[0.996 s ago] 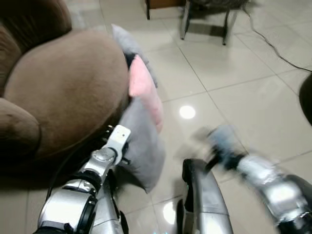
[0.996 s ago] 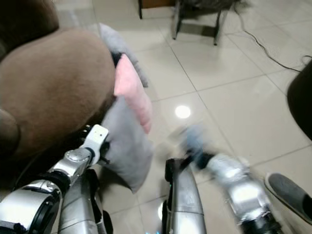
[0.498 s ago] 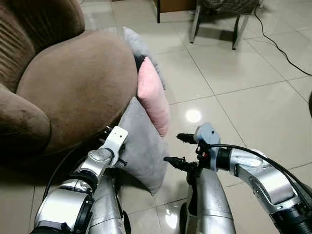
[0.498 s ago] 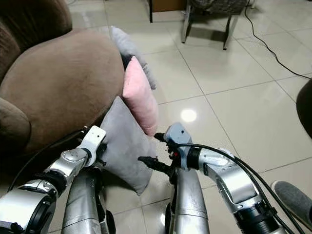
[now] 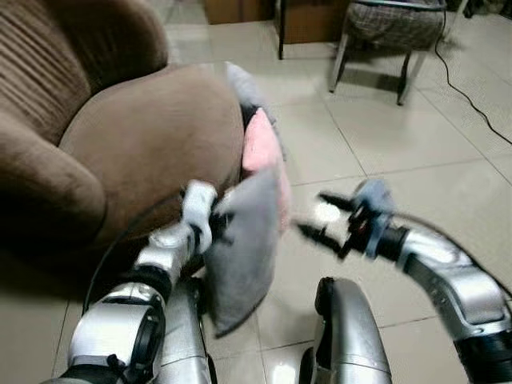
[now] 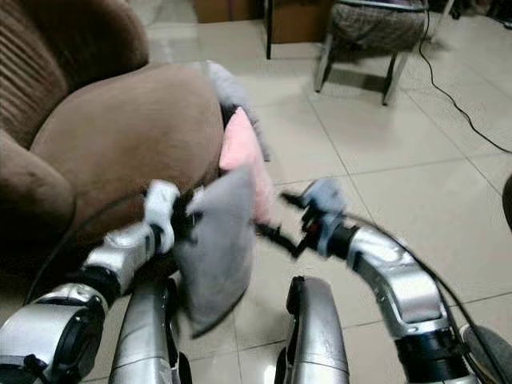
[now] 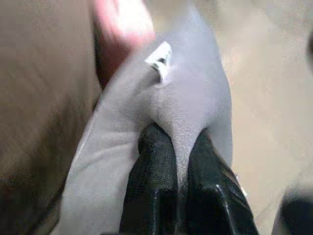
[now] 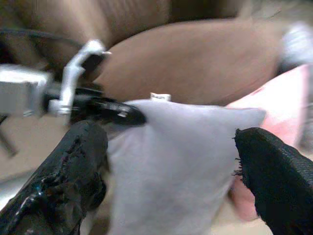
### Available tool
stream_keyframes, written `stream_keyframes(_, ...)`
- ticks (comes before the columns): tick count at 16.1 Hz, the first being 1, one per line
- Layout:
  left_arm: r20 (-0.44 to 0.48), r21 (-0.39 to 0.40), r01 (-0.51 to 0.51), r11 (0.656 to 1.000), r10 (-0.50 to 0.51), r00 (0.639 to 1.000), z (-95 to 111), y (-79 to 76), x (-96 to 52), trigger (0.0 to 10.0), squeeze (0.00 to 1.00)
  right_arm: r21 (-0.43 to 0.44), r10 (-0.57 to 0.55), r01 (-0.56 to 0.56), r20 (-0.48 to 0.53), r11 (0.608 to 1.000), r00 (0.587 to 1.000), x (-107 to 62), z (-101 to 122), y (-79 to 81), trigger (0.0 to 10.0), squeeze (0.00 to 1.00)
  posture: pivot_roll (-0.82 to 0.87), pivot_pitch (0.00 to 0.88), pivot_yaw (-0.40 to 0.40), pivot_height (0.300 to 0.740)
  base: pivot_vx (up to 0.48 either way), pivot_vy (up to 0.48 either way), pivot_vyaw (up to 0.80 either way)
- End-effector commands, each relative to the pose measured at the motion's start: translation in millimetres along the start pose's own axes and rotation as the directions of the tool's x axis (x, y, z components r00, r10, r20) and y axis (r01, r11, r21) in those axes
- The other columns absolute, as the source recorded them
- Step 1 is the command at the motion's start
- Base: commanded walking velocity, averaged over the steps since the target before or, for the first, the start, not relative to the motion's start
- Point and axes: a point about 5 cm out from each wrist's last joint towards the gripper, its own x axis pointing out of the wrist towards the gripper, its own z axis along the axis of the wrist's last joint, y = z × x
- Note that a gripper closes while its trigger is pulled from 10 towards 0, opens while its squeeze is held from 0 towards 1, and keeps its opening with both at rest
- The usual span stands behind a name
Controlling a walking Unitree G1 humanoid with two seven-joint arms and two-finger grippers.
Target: Move the pillow to the sofa from floor
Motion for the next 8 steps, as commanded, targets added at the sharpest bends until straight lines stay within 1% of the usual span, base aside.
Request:
stream_keyframes(1,0.181,-0.024,-0.007,1.0,0.011,0.983,45,5.7,-2.3,0.0,0.0,-0.019,-0.041,0.042,0.06,0.999,0.997,-0.9,15,-1.2,10.0,0.0,0.02,0.0,0.032,0.491,0.0,0.0,0.0)
stream_keyframes(2,0.279,-0.049,-0.022,0.999,0.035,0.96,67,7.4,-8.9,0.0,0.0,-0.021,-0.086,0.088,0.077,0.996,0.993,-0.9,20,-1.9,10.0,0.0,0.03,0.0,0.026,0.491,0.0,0.0,0.0)
stream_keyframes(3,0.369,-0.063,-0.047,0.997,0.067,0.927,87,7.5,-19.1,0.0,0.0,-0.013,-0.118,0.119,0.096,0.993,0.988,-0.4,23,-0.6,10.0,0.0,0.04,0.0,0.025,0.491,0.0,0.0,0.0)
stream_keyframes(4,0.456,-0.017,-0.066,0.998,0.066,0.888,107,2.4,-34.8,0.0,0.0,-0.006,-0.167,0.17,0.147,0.986,0.975,1.2,28,1.2,10.0,0.0,0.04,0.0,0.021,0.491,0.0,0.0,0.0)
stream_keyframes(5,0.515,0.036,-0.14,0.989,0.102,0.851,123,-2.9,-52.5,0.0,0.0,0.052,-0.278,0.273,0.19,0.961,0.942,4.8,33,-1.1,10.0,0.0,0.04,0.0,0.028,0.491,0.0,0.0,0.0)
stream_keyframes(6,0.55,0.076,-0.187,0.979,0.116,0.827,129,-7.6,-63.5,0.0,0.0,0.063,-0.34,0.334,0.231,0.94,0.912,6.1,39,-2.1,10.0,0.0,0.04,0.0,0.027,0.491,0.0,0.0,0.0)
stream_keyframes(7,0.553,0.121,-0.222,0.967,0.12,0.824,128,-9.8,-68.7,0.0,0.0,0.054,-0.359,0.358,0.25,0.932,0.899,5.6,43,-2.6,10.0,0.0,0.04,0.0,0.031,0.491,0.0,0.0,0.0)
stream_keyframes(8,0.485,0.176,-0.296,0.939,0.179,0.856,115,-11.4,-80.9,9.1,0.0,0.078,-0.509,0.505,0.224,0.859,0.831,-0.6,43,-12.8,10.0,0.0,0.04,0.0,0.026,0.491,0.0,0.0,0.0)
